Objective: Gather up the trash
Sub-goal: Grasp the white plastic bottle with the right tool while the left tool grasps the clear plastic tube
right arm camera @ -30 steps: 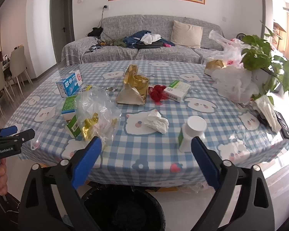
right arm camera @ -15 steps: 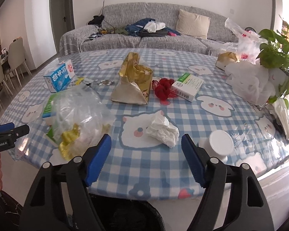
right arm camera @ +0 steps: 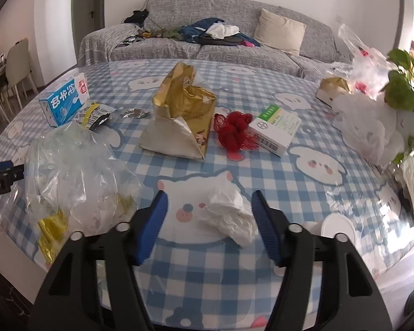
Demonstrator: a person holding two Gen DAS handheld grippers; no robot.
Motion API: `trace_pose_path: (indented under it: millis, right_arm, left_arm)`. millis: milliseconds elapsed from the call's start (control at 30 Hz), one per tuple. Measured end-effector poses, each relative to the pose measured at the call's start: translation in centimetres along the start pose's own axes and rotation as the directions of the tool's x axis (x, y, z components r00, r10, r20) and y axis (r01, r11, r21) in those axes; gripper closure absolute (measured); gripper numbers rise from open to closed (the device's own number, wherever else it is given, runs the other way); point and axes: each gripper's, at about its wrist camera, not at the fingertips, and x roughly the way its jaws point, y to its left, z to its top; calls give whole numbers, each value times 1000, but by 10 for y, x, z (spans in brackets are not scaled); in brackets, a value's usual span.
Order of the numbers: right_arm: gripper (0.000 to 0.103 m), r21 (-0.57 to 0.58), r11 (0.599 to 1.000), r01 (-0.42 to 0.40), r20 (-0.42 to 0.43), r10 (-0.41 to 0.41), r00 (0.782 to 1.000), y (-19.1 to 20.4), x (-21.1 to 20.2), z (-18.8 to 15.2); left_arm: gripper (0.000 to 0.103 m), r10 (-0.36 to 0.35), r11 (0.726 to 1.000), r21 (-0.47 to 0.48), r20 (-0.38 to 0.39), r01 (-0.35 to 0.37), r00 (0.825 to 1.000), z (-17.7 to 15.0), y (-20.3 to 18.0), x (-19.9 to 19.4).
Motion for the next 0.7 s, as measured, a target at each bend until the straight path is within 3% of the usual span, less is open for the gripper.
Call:
trace_pose_path:
  millis: [200,367,500,700]
  right_arm:
    - [48,-31,999,-21,35,22,999,5,-7,4]
    - [48,9,1000,12,94,-13,995,-24,-34,10]
    - [48,118,993,20,21,-22,1000,-65,-25,5]
    - [48,120,992,33,5,-34,999,-74,-24,-3]
  left_arm:
    - [31,0,1000,7,-6,0,1000,6,-2,7]
    - [34,-8,1000,23,-11,9,1000,5,-3,6]
    - [40,-8,1000,24,-20,9,1000,5,-2,8]
    - [45,-6,1000,8,-39,6,999,6,-1,15]
